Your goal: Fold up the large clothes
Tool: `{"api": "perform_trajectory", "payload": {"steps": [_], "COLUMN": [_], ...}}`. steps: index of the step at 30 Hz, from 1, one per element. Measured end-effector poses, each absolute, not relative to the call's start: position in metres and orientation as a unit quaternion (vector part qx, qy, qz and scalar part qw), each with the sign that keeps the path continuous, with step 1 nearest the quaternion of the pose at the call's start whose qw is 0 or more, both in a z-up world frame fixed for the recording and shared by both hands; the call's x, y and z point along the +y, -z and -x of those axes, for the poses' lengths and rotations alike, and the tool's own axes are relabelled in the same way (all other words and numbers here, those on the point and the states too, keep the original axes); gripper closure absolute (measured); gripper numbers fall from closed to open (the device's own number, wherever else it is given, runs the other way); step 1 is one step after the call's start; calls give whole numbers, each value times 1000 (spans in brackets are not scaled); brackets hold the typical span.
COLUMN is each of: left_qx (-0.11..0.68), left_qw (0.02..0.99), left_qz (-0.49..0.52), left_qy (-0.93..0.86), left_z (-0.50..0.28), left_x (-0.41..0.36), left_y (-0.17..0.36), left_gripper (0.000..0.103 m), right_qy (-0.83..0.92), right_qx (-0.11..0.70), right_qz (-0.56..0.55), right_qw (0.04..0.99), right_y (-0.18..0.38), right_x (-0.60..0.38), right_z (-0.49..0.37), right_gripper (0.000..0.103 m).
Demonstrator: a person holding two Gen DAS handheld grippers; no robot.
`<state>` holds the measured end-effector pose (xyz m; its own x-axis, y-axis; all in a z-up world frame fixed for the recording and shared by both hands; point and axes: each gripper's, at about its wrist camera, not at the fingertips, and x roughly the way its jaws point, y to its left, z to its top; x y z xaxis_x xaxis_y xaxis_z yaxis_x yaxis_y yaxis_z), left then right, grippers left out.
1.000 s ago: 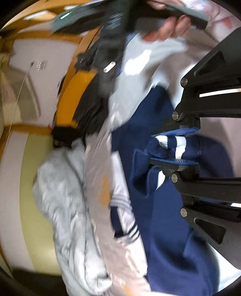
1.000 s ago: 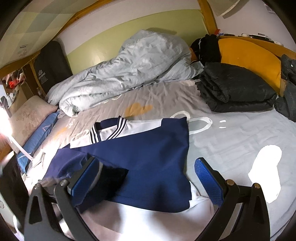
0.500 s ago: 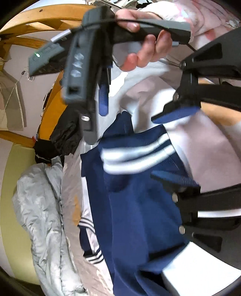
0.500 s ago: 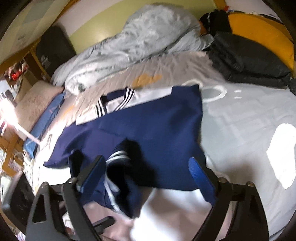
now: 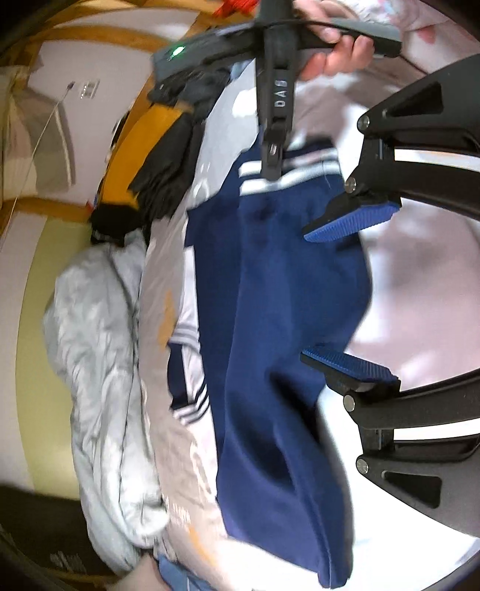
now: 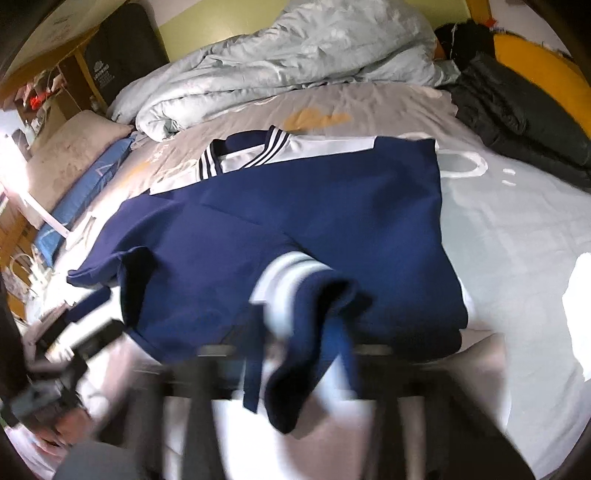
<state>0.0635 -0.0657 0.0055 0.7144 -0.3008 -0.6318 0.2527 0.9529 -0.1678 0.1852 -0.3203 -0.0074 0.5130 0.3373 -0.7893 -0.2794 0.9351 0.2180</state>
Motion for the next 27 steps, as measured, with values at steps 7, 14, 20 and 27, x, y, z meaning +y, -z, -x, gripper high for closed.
{"api": "perform_trajectory", "payload": {"steps": [7, 14, 20, 27], "left_qx": [333, 330, 372, 411], "left_qw": [939, 943, 919, 901], "left_qz": [28, 33, 86, 91], "left_qy": [79, -20, -97, -105], "left_z": [-79, -96, -120, -178], "left_x": [-16, 45, 108, 175], "left_y": [-21, -15, 0, -8], "left_gripper": [43, 41, 41, 41], "right_qy": [-124, -96, -80, -29], "right_qx": [358, 270, 217, 391], "right_qz": [23, 38, 49, 47], "right_qw": [925, 957, 972, 919], "right_y": [-31, -118, -130, -10], "right_x": [-320, -296, -287, -310], "right_z": [-200, -252, -253, -306], "right_gripper": [98, 98, 99, 98]}}
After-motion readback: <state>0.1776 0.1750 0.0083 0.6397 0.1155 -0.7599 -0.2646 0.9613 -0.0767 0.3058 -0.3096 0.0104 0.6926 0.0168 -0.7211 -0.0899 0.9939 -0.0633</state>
